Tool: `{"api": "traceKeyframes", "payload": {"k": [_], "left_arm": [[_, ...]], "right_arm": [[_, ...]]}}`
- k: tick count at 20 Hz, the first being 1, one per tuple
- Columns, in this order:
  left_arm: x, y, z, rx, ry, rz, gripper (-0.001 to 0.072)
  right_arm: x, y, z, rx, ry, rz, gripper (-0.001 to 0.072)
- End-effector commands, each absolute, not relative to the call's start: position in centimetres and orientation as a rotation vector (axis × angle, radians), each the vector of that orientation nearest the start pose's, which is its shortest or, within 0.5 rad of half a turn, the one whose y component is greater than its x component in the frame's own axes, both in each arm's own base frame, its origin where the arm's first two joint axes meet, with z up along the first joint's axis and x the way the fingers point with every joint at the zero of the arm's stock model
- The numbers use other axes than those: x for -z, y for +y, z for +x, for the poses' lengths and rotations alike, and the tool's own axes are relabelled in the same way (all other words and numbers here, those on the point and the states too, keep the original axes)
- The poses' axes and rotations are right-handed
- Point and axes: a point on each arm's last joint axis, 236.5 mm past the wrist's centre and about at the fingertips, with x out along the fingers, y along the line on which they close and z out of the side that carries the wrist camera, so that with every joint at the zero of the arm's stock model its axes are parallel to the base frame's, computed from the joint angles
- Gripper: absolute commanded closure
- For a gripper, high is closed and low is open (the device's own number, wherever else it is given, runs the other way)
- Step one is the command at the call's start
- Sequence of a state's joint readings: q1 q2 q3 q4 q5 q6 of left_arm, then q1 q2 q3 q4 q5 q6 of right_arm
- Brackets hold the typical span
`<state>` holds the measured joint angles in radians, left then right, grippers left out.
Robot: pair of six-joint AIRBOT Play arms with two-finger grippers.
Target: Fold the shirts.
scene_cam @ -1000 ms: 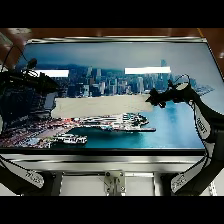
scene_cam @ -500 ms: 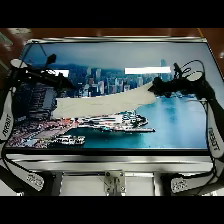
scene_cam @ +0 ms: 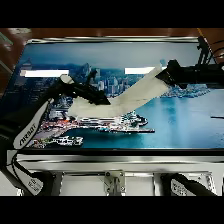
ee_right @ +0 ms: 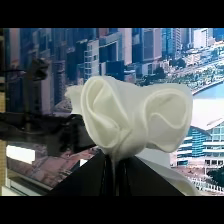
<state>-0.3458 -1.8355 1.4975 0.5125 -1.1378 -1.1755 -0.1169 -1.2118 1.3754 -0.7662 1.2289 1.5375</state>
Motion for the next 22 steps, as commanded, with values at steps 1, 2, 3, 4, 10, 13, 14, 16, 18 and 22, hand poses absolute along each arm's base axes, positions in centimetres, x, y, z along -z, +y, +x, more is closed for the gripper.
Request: {"api": "traceKeyframes", "payload": {"k": [1,2,3,4,10,13,14,16,18,22], "left_arm": [[2.4,-40.0,39.4,0.928,1.256,-0.602,0.067],[2.3,-41.5,38.8,0.935,1.251,-0.621,0.067],[2.4,-42.8,38.2,0.94,1.25,-0.633,0.067],[2.7,-44.1,37.6,0.942,1.25,-0.638,0.067],[4.1,-46.4,37.9,0.888,1.257,-0.782,0.067],[0.0,-42.5,41.9,0.9,1.134,-0.788,0.0671],[-2.7,-40.3,43.7,0.901,1.06,-0.789,0.0671],[-9.0,-34.8,47.3,0.874,0.893,-0.795,0.0672],[-15.7,-28.1,49.7,0.816,0.718,-0.79,0.0671],[-27.3,-16.2,49.0,0.717,0.437,-0.744,0.0671]], "right_arm": [[-20.3,12.0,38.4,-0.474,0.956,0.676,0.0652],[-20.5,12.1,38.0,-0.476,0.957,0.675,0.0652],[-20.9,12.2,37.7,-0.478,0.956,0.677,0.0652],[-21.0,12.2,37.5,-0.479,0.959,0.681,0.0652],[-20.5,12.5,35.6,-0.489,1.028,0.658,0.0652],[-19.0,11.8,36.3,-0.42,1.039,0.608,0.0652],[-18.2,12.6,36.6,-0.414,1.048,0.575,0.0652],[-17.2,16.1,37.9,-0.464,1.041,0.538,0.0652],[-16.4,21.2,39.8,-0.532,0.987,0.538,0.0652],[-13.0,32.3,41.6,-0.641,0.937,0.587,0.0652]]}}
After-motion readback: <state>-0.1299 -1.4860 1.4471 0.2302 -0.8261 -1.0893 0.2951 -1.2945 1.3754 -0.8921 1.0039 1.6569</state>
